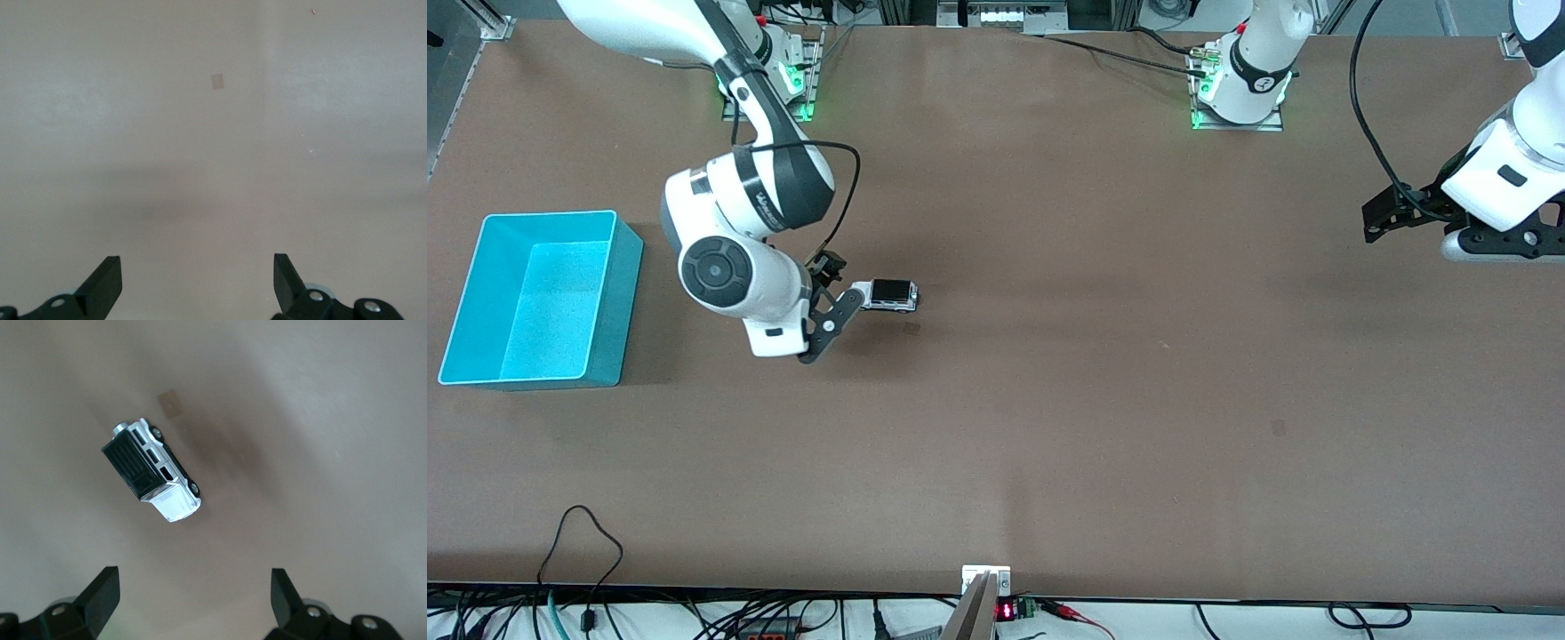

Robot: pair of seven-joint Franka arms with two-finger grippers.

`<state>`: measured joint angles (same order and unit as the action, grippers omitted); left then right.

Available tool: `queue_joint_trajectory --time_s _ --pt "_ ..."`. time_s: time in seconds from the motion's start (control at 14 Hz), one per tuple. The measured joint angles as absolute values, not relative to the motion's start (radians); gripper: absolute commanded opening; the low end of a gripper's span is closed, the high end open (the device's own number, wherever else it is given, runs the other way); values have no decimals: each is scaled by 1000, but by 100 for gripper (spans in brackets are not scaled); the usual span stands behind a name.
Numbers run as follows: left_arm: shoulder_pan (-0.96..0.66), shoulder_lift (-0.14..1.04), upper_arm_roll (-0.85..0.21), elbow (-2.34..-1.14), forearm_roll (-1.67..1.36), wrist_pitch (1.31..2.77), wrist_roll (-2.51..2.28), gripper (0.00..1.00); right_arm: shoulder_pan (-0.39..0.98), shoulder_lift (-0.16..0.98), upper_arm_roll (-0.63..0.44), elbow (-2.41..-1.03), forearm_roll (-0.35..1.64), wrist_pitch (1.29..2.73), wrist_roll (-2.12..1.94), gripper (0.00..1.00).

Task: Wind and store white jeep toy
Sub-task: 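Lower the right gripper and close it on the jeep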

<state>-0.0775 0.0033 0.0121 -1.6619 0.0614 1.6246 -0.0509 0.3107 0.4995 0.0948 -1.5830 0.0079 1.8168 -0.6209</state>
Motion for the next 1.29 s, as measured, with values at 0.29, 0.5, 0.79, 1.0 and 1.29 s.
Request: queue_joint_trajectory --time_s 0.29,0.5,0.79,1.0,1.29 --pt "-79 3 12 -1662 61 1620 -51 100 331 566 95 -1583 5 1895 -733 100" --pt "-79 3 12 -1661 61 1614 -51 100 368 596 96 -1584 1 1976 -734 100" --pt "-79 3 13 -1661 61 1610 -51 100 445 597 96 -1590 0 2042 -677 100" --pt "-78 3 13 -1661 61 1609 -51 100 460 593 94 -1592 -2 2053 -644 100" --pt "-78 3 13 -1661 61 1608 -51 100 458 561 87 -1592 -2 2056 -641 100"
